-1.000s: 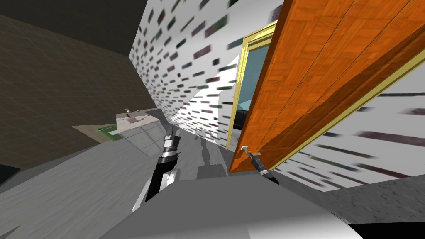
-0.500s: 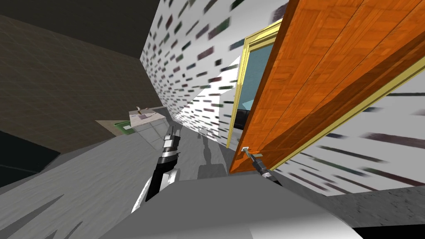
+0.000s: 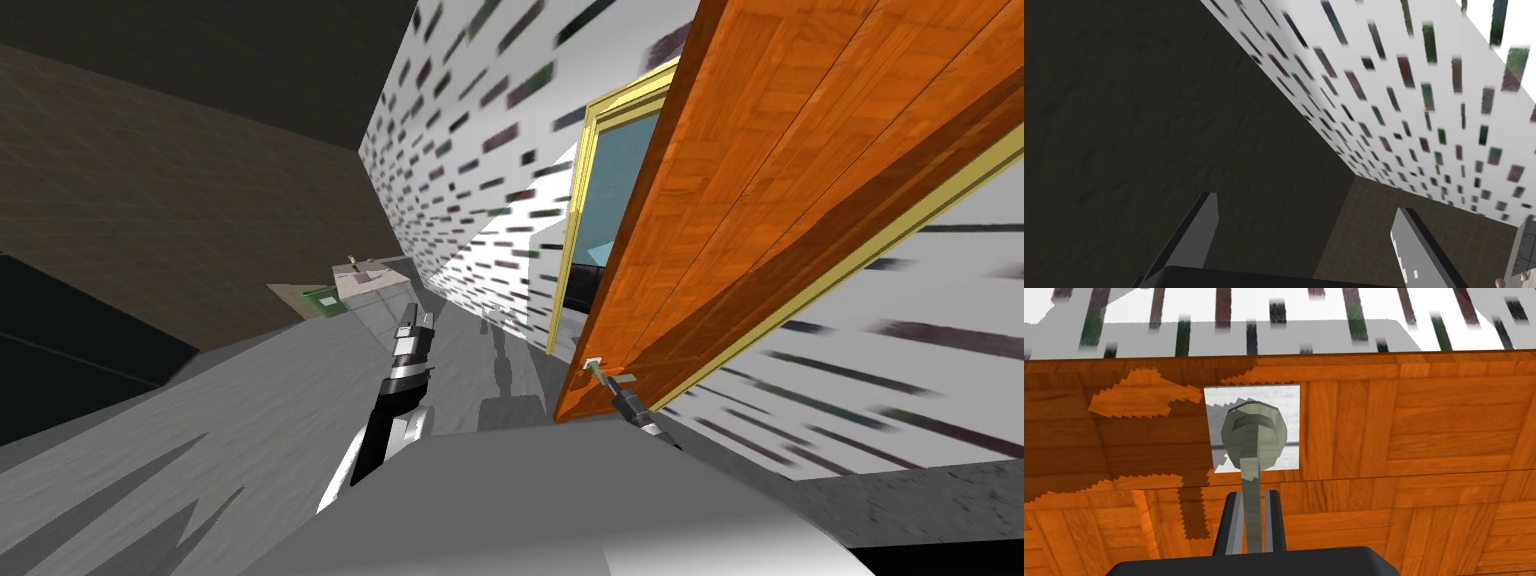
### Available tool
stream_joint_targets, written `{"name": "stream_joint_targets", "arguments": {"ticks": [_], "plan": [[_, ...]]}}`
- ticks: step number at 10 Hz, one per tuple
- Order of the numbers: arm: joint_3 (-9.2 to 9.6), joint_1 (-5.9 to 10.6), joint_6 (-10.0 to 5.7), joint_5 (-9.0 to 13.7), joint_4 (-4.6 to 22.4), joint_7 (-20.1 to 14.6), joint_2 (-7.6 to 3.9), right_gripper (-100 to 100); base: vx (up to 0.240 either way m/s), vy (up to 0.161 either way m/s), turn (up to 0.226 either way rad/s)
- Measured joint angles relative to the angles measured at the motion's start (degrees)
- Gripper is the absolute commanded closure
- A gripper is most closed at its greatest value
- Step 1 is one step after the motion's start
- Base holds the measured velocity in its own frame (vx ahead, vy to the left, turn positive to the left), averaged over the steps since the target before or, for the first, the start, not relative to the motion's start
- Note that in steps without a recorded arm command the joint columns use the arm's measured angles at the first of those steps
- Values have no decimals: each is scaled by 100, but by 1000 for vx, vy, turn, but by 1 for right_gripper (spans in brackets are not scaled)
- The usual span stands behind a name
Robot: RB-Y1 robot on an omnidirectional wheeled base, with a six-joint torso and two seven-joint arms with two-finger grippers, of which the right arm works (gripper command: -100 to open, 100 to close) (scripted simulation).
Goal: Pull the door open
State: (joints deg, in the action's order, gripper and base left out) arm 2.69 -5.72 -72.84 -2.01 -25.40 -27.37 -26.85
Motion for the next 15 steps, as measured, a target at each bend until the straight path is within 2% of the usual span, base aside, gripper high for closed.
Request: {"name": "stream_joint_targets", "arguments": {"ticks": [4, 11, 14, 15], "plan": [[-10, 16, -97, 2, 88, -24, -55, 100, -145, -47, 124], [26, 21, -333, -33, 317, -64, -76, 100, -197, -80, 160], [23, -92, -271, -33, 150, -72, -96, 100, -129, -34, 71], [-8, 35, -301, -68, 315, -63, -69, 100, -157, -49, 100]]}}
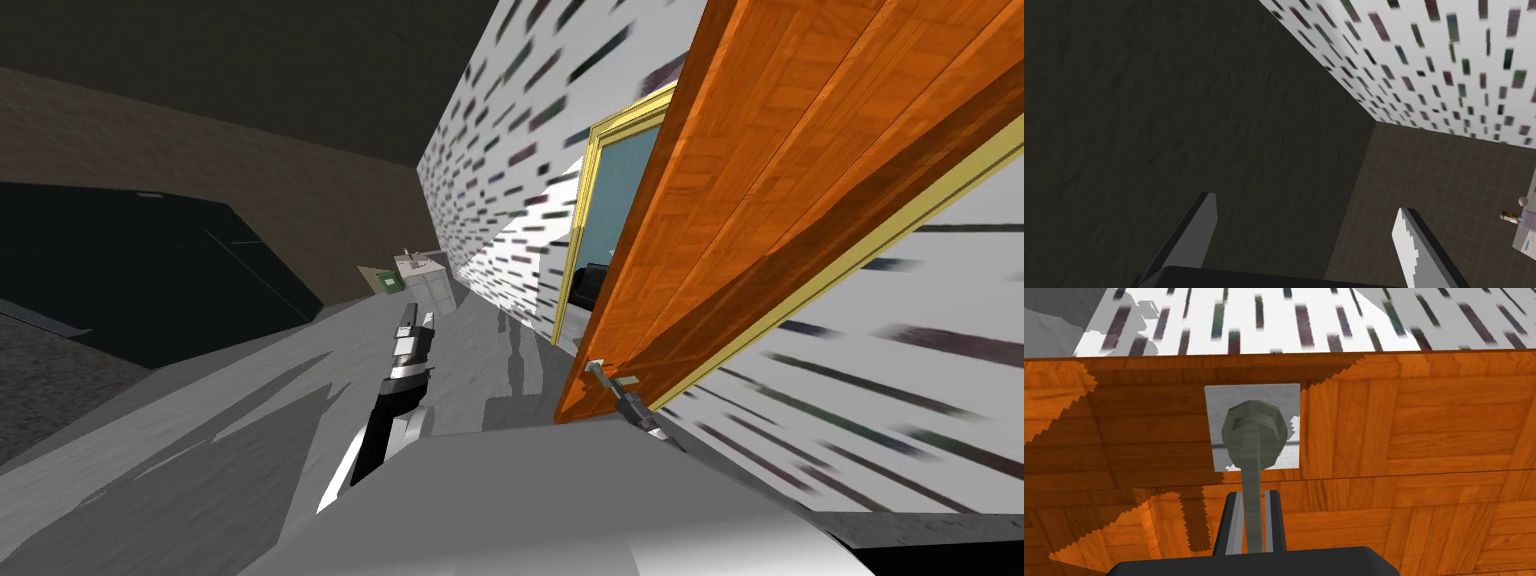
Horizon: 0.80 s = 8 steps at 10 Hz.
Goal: Pull the door open
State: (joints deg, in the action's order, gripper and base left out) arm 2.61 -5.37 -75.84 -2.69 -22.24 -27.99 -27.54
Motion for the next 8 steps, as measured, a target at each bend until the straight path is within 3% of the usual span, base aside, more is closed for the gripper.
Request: {"name": "stream_joint_targets", "arguments": {"ticks": [2, 5, 7, 8], "plan": [[-64, -61, 257, -41, -336, 18, 42, 100, -164, -78, 104], [-177, 109, 455, -162, -368, 53, 143, 100, -200, -79, 122], [-261, 92, 756, -257, -662, 74, 230, 100, -161, -60, 82], [-273, 202, 748, -286, -527, 81, 254, 100, -162, -77, 134]]}}
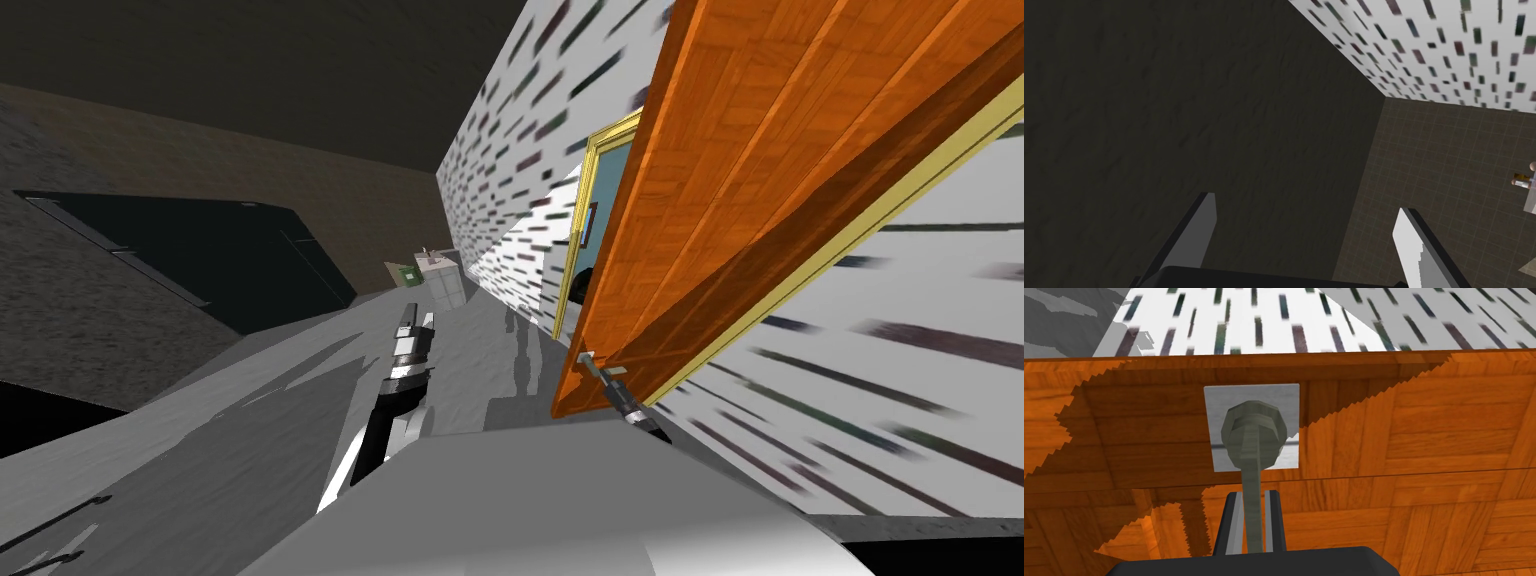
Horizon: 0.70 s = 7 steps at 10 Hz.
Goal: Pull the door open
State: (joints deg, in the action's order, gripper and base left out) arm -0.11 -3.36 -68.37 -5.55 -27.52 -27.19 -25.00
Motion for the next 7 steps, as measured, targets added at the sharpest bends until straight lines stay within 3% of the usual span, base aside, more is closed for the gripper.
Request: {"name": "stream_joint_targets", "arguments": {"ticks": [1, 2, 5, 6, 7], "plan": [[-44, 107, 4, -46, 109, 12, 35, 100, -209, -95, 165], [-100, 315, -40, -95, 354, 53, 90, 100, -142, -55, 55], [-170, 143, 338, -166, -175, 55, 152, 100, -108, -31, 62], [-216, 197, 433, -196, -215, 69, 186, 100, -190, -99, 113], [-249, 361, 423, -237, -53, 91, 222, 100, -199, -126, 144]]}}
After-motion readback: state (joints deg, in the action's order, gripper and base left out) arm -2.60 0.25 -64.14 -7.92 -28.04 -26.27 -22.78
